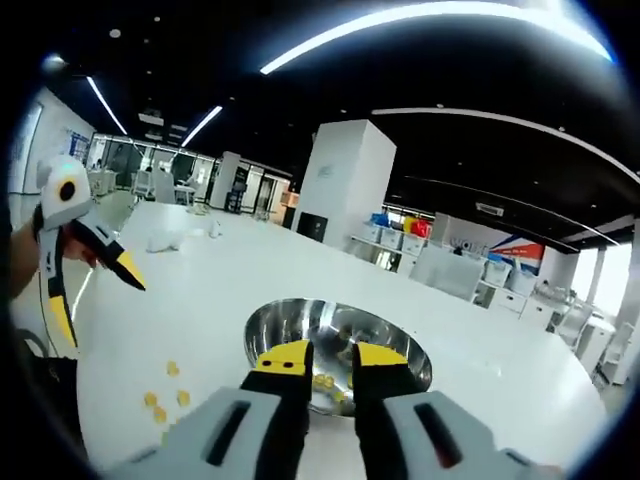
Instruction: Pick up the QQ candy scattered on the table and place it into the stainless steel bowl on the table
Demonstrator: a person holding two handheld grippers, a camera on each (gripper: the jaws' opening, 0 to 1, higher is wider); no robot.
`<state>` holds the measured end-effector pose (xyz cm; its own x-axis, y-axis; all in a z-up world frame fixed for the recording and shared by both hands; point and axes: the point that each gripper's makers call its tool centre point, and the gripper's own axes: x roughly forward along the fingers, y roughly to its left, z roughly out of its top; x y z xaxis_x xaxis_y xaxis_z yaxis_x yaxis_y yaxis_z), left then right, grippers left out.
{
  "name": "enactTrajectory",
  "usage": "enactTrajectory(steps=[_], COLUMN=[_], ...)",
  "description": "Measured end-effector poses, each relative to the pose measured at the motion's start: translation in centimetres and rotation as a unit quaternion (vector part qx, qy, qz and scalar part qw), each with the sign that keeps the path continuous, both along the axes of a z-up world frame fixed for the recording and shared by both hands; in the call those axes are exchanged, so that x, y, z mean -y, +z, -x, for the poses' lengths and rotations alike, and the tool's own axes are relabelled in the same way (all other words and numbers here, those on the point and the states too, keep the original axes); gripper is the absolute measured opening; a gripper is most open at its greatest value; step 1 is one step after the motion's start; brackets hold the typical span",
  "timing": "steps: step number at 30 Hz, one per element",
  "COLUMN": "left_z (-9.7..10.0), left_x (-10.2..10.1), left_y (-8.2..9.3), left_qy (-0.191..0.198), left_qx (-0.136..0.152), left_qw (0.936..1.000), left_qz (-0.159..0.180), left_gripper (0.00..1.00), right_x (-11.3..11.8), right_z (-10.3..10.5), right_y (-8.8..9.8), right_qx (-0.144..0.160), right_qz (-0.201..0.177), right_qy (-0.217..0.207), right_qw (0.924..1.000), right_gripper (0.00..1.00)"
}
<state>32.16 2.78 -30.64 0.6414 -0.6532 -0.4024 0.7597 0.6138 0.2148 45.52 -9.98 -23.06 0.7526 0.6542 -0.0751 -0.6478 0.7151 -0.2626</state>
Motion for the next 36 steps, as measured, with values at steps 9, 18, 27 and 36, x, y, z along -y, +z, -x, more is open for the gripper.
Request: enactTrajectory(steps=[9, 18, 27, 36], left_z=[0.0, 0.1, 0.3, 0.3], left_x=[0.2, 0.5, 0.4, 0.3], left_y=[0.0, 0.0, -0.2, -0.3], left_qy=[-0.002, -0.006, -0.005, -0.005], left_qx=[0.001, 0.002, 0.000, 0.000], left_qw=[1.0000, 1.0000, 1.0000, 1.0000], left_qz=[-0.001, 0.000, 0.000, 0.000], left_gripper=[0.70, 0.70, 0.70, 0.70], right_x=[-0.3, -2.8, -4.2, -5.2], right_z=[4.6, 8.3, 9.5, 9.9], right_y=[3.0, -0.5, -10.4, -12.7], right_qx=[0.017, -0.032, -0.066, -0.111], right_qz=[-0.042, -0.079, 0.021, 0.005], right_qy=[0.039, 0.094, 0.076, 0.082], right_qw=[0.9982, 0.9919, 0.9948, 0.9904], right_gripper=[0.17, 0.17, 0.17, 0.13])
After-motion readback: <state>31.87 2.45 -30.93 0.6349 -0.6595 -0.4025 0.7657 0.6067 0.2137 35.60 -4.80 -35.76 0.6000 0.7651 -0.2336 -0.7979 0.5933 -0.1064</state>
